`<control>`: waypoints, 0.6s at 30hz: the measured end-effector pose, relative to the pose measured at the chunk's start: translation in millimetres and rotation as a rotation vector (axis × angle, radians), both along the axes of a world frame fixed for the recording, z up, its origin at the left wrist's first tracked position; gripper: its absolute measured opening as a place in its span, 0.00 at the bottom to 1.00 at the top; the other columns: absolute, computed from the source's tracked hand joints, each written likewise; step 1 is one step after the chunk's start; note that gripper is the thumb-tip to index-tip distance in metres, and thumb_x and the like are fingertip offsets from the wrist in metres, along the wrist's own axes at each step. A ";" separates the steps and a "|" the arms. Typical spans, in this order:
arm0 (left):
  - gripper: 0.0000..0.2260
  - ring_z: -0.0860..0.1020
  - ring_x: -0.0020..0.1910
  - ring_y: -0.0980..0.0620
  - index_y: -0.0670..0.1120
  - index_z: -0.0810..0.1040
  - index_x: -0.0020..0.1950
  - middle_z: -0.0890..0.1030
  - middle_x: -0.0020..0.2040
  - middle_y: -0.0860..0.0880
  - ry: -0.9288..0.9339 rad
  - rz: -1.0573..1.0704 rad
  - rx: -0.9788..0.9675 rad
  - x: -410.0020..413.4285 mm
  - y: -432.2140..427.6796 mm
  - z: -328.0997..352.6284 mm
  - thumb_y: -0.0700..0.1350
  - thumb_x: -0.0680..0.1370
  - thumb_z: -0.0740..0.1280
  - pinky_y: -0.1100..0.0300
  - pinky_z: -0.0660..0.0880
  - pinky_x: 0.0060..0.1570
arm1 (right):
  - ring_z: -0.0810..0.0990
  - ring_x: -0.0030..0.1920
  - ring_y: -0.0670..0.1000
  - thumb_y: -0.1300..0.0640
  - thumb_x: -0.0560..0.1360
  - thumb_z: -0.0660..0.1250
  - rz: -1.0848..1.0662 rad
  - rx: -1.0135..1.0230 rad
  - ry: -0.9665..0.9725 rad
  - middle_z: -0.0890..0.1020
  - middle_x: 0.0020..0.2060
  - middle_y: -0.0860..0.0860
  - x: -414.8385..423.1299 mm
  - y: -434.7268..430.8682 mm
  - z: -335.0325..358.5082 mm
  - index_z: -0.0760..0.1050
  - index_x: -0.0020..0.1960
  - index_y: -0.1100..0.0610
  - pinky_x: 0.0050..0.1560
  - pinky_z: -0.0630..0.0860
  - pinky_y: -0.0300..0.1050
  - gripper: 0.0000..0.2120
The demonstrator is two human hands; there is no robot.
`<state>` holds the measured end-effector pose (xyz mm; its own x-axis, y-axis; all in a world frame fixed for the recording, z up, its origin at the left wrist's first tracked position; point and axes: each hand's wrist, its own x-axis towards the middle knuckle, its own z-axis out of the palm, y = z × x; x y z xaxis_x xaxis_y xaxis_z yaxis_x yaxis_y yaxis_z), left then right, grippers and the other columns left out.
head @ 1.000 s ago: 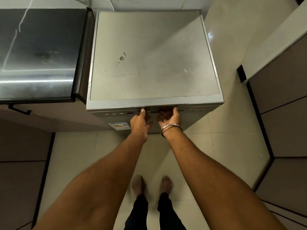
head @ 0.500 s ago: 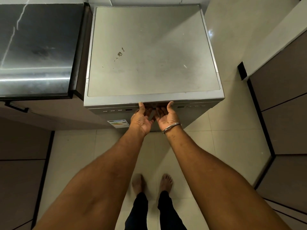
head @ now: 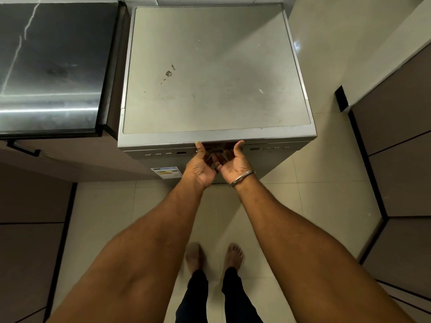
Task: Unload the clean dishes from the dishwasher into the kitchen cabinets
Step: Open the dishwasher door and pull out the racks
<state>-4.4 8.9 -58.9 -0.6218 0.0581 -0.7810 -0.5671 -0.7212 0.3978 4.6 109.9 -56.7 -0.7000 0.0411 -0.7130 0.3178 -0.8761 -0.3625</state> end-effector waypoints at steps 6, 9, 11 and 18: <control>0.43 0.79 0.52 0.52 0.43 0.75 0.73 0.81 0.58 0.48 -0.040 0.061 -0.023 -0.7 2.4 -2.7 0.61 0.62 0.78 0.50 0.83 0.51 | 0.79 0.48 0.57 0.37 0.77 0.65 -0.017 -0.022 -0.049 0.80 0.50 0.59 -6.3 -7.3 1.1 0.75 0.58 0.59 0.47 0.80 0.48 0.25; 0.42 0.81 0.61 0.43 0.42 0.75 0.71 0.83 0.62 0.43 -0.041 0.061 -0.027 -0.4 5.8 0.7 0.61 0.62 0.78 0.44 0.81 0.59 | 0.80 0.48 0.56 0.37 0.77 0.65 -0.024 -0.031 -0.044 0.81 0.49 0.58 -6.4 -8.1 5.4 0.75 0.56 0.59 0.43 0.81 0.49 0.25; 0.41 0.81 0.62 0.41 0.42 0.76 0.69 0.83 0.62 0.41 -0.045 0.056 -0.027 -1.2 7.9 4.4 0.61 0.62 0.78 0.42 0.79 0.61 | 0.79 0.47 0.56 0.36 0.76 0.65 -0.039 -0.019 -0.074 0.80 0.48 0.58 -8.3 -9.5 4.4 0.76 0.56 0.59 0.41 0.81 0.49 0.26; 0.43 0.84 0.53 0.42 0.40 0.80 0.63 0.85 0.57 0.39 -0.182 -0.071 -0.187 14.2 5.9 -11.1 0.67 0.58 0.81 0.46 0.84 0.50 | 0.78 0.34 0.53 0.31 0.66 0.73 0.067 0.239 -0.220 0.79 0.47 0.57 10.7 -15.8 -18.3 0.74 0.64 0.60 0.37 0.79 0.46 0.39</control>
